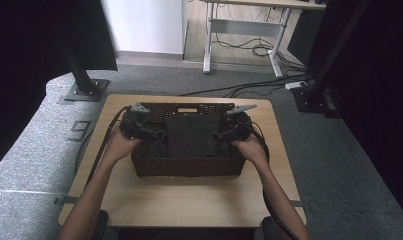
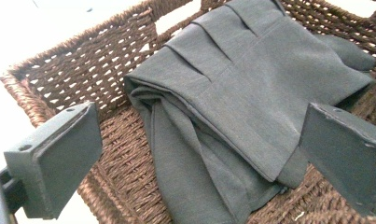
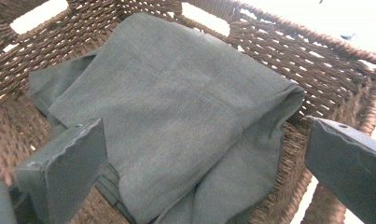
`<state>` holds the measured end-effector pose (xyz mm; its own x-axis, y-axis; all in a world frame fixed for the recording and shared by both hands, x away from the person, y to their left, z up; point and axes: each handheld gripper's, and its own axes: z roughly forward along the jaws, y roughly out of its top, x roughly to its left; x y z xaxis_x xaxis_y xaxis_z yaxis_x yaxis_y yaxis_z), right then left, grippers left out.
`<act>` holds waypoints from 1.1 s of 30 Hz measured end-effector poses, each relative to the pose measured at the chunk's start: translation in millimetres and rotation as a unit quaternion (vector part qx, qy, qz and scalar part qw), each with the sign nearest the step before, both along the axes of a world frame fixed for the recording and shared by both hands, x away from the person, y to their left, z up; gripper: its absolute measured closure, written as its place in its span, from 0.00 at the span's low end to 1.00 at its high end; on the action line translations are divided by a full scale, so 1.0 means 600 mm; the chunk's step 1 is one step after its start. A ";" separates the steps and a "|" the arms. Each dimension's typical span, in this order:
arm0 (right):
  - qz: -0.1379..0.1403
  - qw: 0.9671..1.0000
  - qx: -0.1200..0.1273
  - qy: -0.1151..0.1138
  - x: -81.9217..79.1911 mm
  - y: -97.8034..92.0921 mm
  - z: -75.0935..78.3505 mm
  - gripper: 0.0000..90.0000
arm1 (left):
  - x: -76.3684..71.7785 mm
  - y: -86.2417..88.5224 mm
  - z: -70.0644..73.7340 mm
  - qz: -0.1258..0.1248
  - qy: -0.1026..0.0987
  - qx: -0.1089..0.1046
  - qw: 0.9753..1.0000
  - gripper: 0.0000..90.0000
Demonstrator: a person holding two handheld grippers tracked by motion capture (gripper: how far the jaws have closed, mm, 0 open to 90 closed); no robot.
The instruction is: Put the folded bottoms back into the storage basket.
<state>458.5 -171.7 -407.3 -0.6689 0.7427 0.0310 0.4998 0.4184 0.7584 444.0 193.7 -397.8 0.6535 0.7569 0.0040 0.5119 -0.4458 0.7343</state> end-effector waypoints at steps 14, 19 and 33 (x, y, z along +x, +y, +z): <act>0.013 1.000 0.006 -0.026 -0.049 -0.038 0.006 0.00 | -0.052 0.021 0.002 -0.014 -0.024 -0.012 1.000 0.00; 0.013 0.999 0.011 -0.029 -0.065 -0.052 0.002 0.00 | -0.067 0.027 -0.001 -0.018 -0.026 -0.014 0.999 0.00; 0.002 0.999 0.017 -0.036 -0.120 -0.102 -0.018 0.00 | -0.113 0.057 -0.023 -0.023 -0.027 -0.019 0.999 0.00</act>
